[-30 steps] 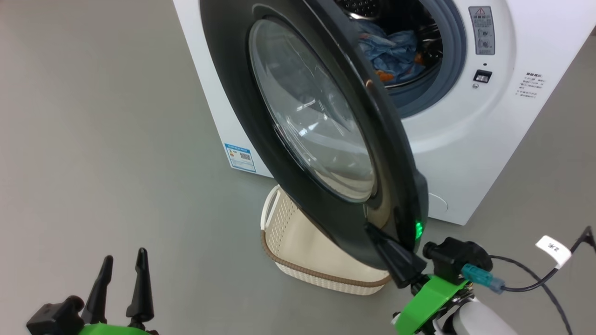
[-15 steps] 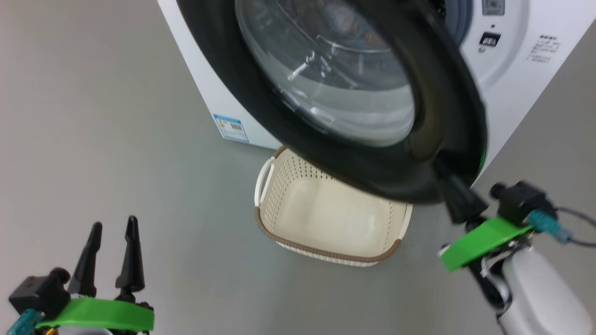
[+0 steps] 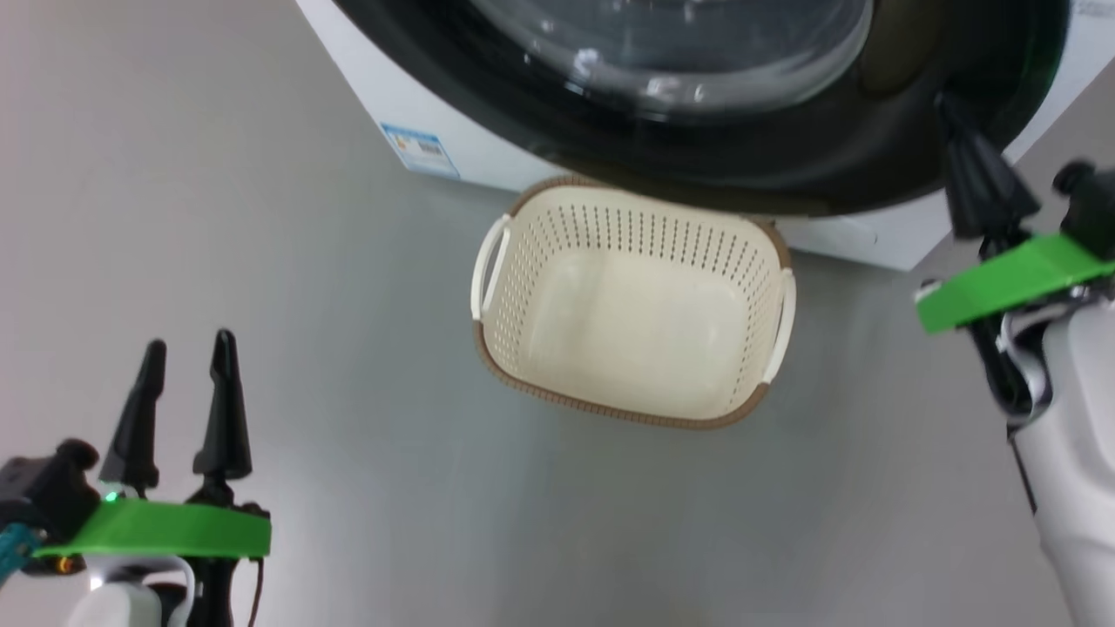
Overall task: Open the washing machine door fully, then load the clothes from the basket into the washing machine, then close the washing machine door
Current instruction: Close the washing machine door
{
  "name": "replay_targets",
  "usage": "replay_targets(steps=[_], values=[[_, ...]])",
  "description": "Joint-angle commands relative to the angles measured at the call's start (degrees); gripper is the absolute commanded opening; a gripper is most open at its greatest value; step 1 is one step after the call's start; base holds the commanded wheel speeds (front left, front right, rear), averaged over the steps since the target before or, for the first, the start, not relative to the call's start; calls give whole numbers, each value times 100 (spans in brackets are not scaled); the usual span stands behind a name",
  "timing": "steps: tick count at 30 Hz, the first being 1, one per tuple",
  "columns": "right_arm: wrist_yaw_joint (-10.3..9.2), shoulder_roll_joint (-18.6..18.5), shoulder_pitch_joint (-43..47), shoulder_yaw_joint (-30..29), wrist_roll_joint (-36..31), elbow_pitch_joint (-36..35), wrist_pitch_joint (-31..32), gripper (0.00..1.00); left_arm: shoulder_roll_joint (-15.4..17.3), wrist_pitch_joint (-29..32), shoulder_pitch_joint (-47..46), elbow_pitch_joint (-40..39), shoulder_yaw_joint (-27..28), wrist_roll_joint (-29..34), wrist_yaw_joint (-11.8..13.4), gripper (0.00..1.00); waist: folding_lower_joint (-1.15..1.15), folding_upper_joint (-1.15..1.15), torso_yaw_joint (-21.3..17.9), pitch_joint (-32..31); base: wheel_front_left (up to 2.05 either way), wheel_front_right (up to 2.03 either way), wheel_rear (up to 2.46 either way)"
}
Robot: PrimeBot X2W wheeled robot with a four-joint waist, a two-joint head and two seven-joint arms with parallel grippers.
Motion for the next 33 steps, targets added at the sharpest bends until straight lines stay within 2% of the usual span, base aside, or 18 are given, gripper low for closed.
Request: replay_targets(steps=[1, 7, 13, 30, 31, 32, 33], values=[[2, -48, -244, 131, -89, -91, -27, 0, 203, -37, -217, -173, 204, -47, -15, 100, 0, 0, -3, 392, 0, 0, 0], [2, -260, -1212, 263, -73, 240, -27, 0, 180, -37, -489, -231, 185, -126, -15, 100, 0, 0, -16, 911, 0, 0, 0], [2, -299, -1763, -54, -323, 667, -27, 0, 153, -37, -585, -172, 162, -139, -15, 100, 0, 0, 2, 972, 0, 0, 0], [2, -30, -1397, 39, -349, 751, -27, 0, 153, -37, -496, -33, 159, -90, -15, 100, 0, 0, -169, 426, 0, 0, 0], [2, -17, -1337, 54, -334, 742, -27, 9, 158, -37, -482, -22, 154, -87, -15, 100, 0, 0, -196, 367, 0, 0, 0], [2, 1, -1270, 68, -325, 731, -27, 40, 162, -37, -467, -11, 149, -81, -15, 100, 0, 0, -228, 303, 0, 0, 0], [2, 25, -1200, 80, -314, 713, -27, 59, 166, -37, -449, 0, 143, -76, -15, 100, 0, 0, -261, 236, 0, 0, 0]])
